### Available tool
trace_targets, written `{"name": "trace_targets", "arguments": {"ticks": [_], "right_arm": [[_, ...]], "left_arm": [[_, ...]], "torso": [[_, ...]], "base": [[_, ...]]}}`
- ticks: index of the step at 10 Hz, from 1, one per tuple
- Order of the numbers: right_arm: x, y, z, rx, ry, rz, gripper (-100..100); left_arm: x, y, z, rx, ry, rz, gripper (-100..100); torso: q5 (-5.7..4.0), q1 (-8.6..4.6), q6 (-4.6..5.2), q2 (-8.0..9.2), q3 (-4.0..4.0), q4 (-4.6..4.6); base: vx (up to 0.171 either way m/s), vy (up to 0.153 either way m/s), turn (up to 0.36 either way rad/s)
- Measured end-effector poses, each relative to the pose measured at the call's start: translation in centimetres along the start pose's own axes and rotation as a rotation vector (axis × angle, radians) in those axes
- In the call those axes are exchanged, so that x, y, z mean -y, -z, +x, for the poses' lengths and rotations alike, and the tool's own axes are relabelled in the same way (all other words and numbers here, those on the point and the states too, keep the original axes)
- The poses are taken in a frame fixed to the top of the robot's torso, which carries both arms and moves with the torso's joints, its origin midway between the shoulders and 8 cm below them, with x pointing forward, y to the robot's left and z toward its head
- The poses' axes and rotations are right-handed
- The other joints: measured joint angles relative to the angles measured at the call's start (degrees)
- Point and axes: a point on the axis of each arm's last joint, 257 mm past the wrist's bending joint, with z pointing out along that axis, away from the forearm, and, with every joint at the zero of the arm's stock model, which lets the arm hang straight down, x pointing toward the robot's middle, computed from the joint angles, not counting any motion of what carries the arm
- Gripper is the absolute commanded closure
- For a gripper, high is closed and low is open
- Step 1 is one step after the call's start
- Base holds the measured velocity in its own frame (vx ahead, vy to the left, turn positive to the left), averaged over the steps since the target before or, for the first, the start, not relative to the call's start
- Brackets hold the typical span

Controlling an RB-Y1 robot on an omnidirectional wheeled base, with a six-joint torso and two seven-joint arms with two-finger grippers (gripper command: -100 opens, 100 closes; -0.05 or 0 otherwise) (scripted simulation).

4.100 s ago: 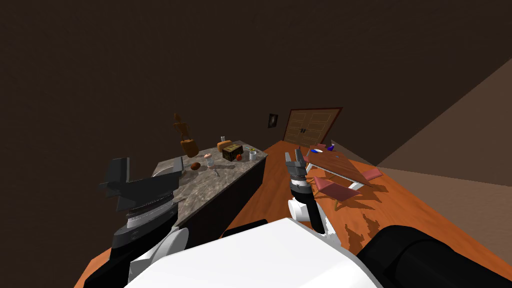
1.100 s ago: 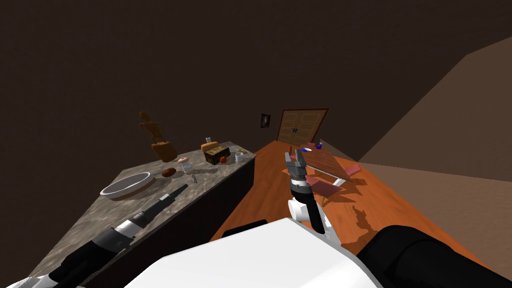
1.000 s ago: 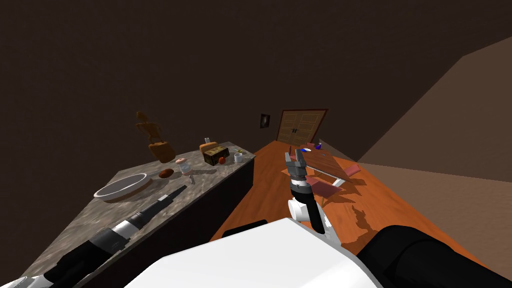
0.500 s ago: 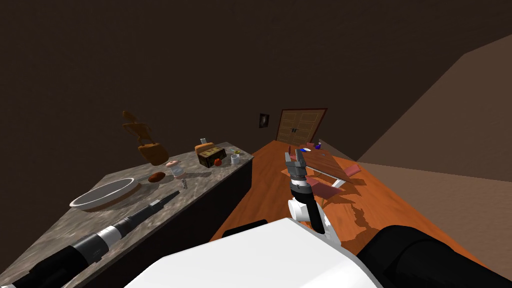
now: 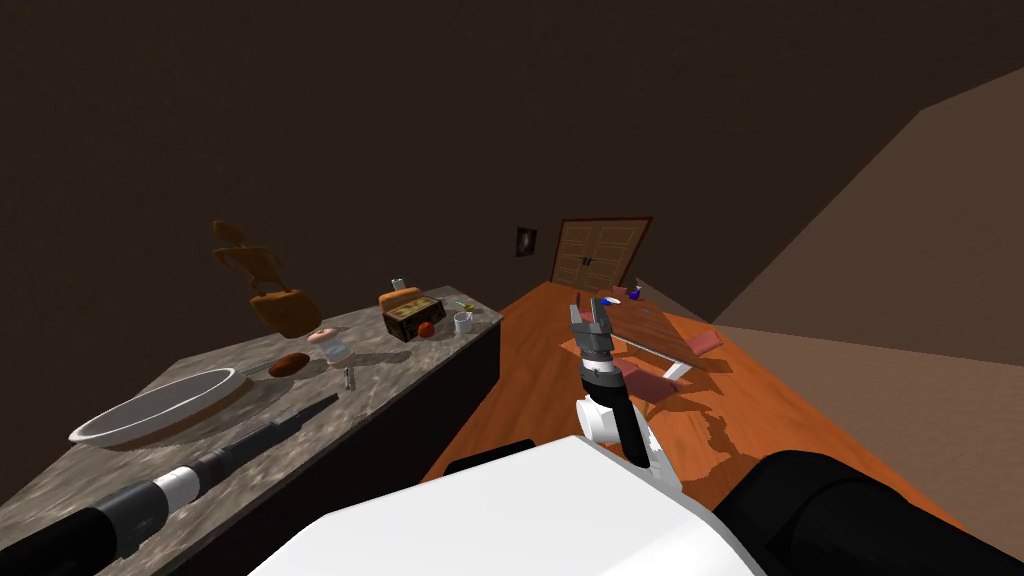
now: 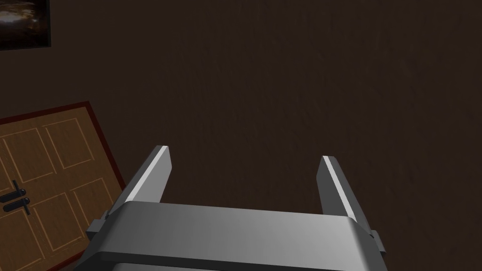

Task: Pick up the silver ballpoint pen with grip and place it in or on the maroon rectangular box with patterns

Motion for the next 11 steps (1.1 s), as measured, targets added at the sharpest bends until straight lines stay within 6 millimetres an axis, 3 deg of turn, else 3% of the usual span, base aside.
{"name": "trace_targets", "arguments": {"ticks": [11], "right_arm": [[0.0, 0.0, 0.0, 0.000, 0.000, 0.000, 0]], "left_arm": [[-10.8, 4.5, -0.7, -0.141, -0.013, -0.268, -100]], "torso": [[0.02, 0.05, 0.01, -0.02, -0.01, 0.00]], "base": [[0.081, -0.056, -0.010]]}}
